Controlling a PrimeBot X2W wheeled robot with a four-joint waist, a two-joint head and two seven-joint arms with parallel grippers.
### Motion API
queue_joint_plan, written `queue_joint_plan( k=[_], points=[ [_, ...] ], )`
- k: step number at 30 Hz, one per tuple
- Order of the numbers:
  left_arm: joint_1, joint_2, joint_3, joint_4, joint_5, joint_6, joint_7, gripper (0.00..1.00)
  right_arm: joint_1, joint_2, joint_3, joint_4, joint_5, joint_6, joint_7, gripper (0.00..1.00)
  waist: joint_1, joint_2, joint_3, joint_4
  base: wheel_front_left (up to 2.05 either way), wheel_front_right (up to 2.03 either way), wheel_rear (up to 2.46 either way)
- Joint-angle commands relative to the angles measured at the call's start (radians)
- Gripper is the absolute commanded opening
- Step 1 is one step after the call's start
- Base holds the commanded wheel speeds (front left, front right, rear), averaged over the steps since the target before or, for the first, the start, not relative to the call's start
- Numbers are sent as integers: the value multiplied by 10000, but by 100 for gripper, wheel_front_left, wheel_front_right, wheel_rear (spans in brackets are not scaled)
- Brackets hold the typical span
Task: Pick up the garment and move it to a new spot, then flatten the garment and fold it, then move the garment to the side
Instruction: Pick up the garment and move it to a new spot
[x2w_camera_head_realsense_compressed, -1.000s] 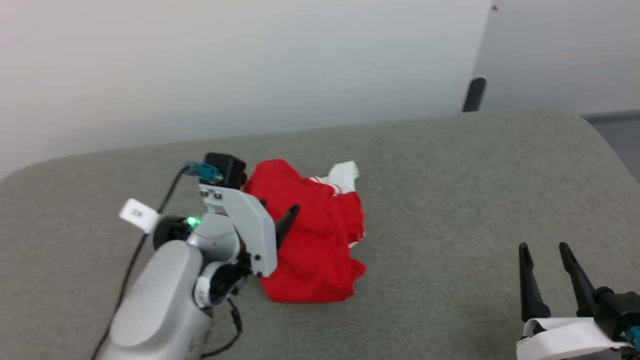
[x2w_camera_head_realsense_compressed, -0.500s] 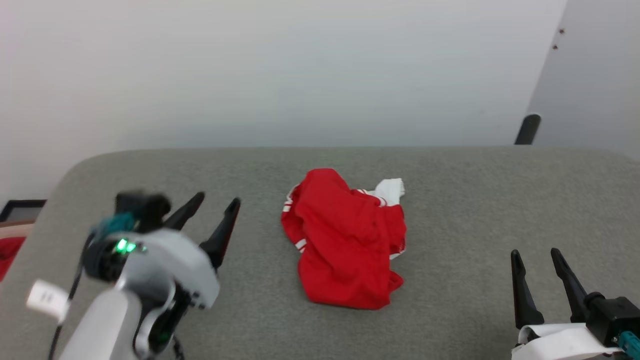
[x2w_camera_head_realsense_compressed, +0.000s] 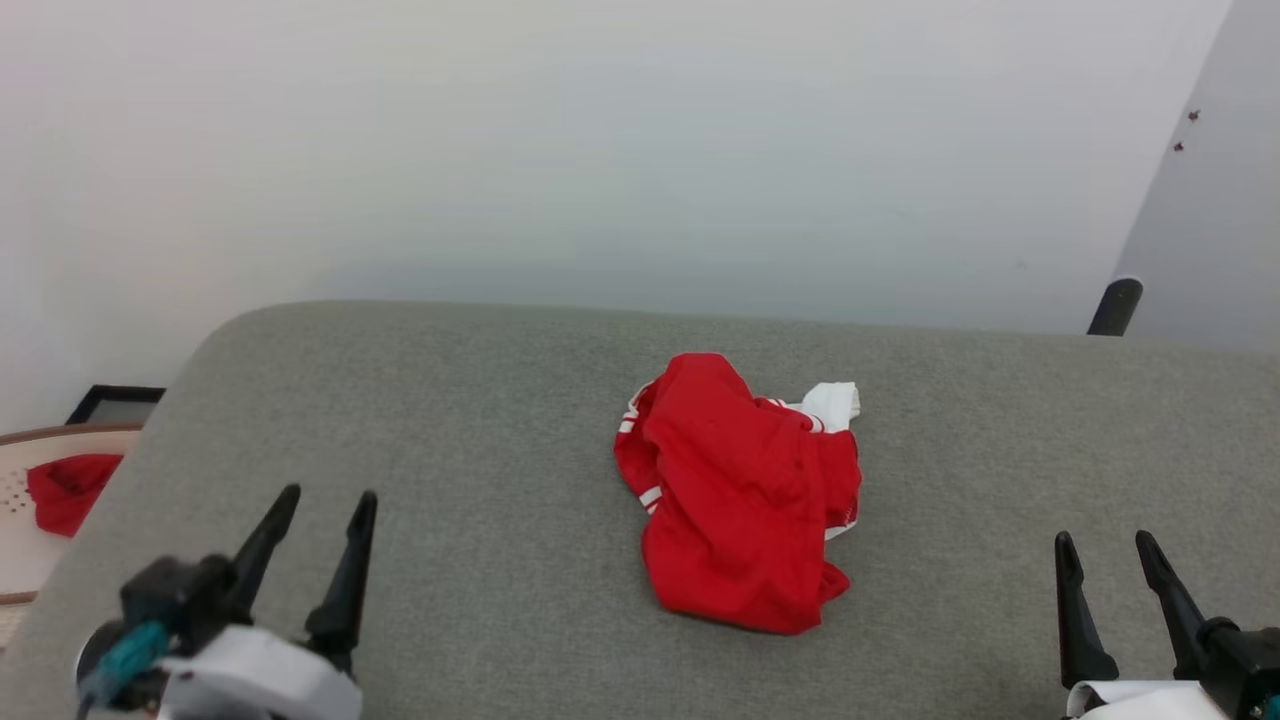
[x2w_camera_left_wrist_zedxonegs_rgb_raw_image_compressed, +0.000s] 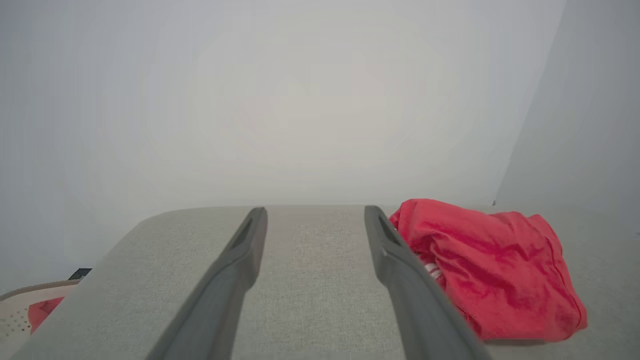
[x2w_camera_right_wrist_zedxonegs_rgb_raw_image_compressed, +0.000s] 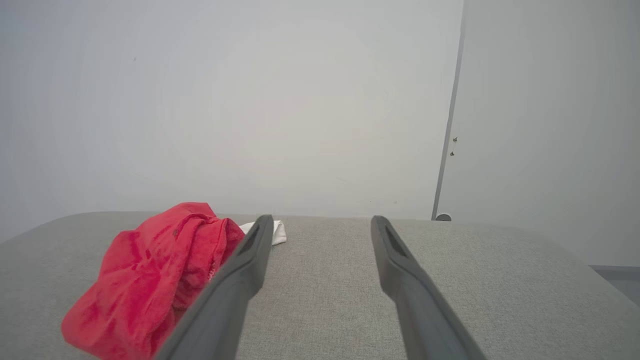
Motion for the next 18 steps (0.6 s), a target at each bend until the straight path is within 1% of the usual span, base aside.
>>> queue_joint_plan(
  k=[1,9,18],
  points=[
    [259,65,123,20,-19,40,-202,100,243,-33,-45,13,-60,1,-33,100,0,-1,-52,86,0,0,0],
    [1075,14,687,7,-60,291,-789,100,376,-1,-229,-67,-108,1,-85,100,0,-1,-25,254,0,0,0],
    [1177,4,781,-168,87,343,-886,100,347,32,-172,-121,-152,2,-90,100,0,-1,35,307,0,0,0]
  ],
)
